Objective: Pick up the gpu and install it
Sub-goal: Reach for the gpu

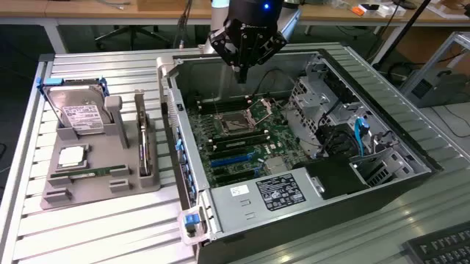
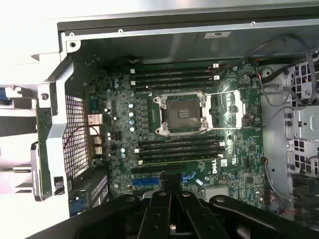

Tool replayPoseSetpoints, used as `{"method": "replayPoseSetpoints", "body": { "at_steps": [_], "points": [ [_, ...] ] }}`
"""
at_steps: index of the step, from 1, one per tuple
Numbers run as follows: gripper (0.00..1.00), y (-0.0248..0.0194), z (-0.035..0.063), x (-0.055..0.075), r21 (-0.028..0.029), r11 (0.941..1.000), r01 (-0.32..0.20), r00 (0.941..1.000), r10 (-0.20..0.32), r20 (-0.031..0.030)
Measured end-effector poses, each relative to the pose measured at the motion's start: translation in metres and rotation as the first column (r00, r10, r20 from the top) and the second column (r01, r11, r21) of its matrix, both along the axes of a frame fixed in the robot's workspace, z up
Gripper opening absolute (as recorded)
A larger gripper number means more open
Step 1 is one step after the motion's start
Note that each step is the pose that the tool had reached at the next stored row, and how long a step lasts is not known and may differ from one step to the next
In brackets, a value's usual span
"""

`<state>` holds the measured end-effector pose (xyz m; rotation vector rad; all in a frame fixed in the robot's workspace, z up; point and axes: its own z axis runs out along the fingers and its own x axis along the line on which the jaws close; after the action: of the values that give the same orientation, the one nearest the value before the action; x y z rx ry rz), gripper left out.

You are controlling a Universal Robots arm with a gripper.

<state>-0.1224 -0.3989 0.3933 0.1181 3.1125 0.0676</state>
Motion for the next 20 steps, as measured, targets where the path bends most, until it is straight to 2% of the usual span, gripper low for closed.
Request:
{"method": "replayPoseSetpoints", "body": {
  "at_steps": [20],
  "points": [
    [0.11, -0.0001, 0.0, -0.017, -0.0001, 1.0, 0.0, 1.0, 0.0, 0.0]
  ]
}}
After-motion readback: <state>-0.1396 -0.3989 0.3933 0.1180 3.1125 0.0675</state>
